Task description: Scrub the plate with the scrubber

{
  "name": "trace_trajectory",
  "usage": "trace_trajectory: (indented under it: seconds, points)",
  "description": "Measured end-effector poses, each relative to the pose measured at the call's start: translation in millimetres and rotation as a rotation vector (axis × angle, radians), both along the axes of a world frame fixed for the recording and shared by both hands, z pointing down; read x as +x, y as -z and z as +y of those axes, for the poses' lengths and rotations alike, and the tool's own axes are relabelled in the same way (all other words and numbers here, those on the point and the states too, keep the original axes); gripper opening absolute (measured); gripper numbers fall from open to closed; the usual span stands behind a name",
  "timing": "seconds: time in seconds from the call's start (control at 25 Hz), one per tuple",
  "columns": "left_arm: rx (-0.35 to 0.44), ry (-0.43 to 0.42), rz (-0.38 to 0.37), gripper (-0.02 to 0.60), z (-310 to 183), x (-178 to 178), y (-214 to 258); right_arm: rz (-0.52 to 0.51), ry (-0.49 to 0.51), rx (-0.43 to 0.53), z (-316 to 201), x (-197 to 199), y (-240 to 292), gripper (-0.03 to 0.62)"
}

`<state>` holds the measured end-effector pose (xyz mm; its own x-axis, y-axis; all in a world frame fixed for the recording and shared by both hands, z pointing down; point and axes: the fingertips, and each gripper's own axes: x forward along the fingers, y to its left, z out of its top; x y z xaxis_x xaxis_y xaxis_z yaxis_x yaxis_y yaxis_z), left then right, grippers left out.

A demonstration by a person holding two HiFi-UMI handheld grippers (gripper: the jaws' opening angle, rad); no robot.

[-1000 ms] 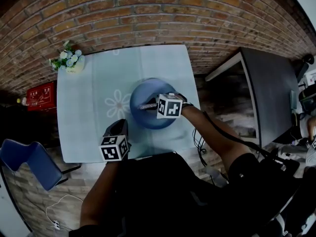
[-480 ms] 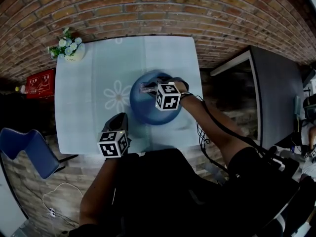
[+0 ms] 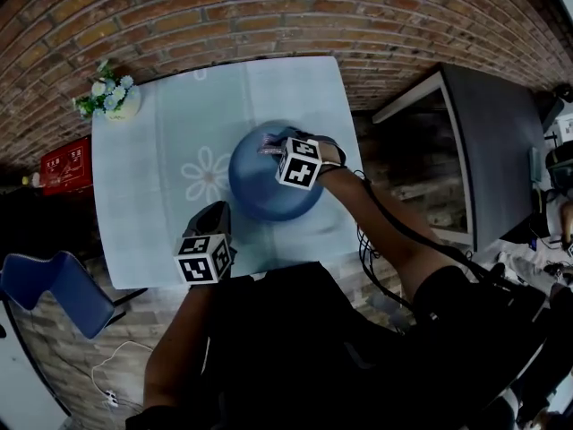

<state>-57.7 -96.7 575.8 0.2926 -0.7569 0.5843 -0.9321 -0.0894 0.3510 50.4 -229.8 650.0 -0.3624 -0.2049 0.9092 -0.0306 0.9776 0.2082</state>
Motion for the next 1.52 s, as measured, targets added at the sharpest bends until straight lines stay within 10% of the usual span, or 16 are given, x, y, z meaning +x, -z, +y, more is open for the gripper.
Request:
trace_trajectory:
  seconds: [0.92, 1.52]
  points:
    - [0.026, -0.230, 0.037, 0.032, 0.9, -8.7, 7.9, 0.011, -0.534, -0.114, 45.8, 47.8, -2.5, 0.067]
    - [0.056, -0.338, 0.030, 0.032, 9.4, -25.2, 11.6, -0.093, -0.688, -0.161, 88.7, 29.2, -3.3, 0.067]
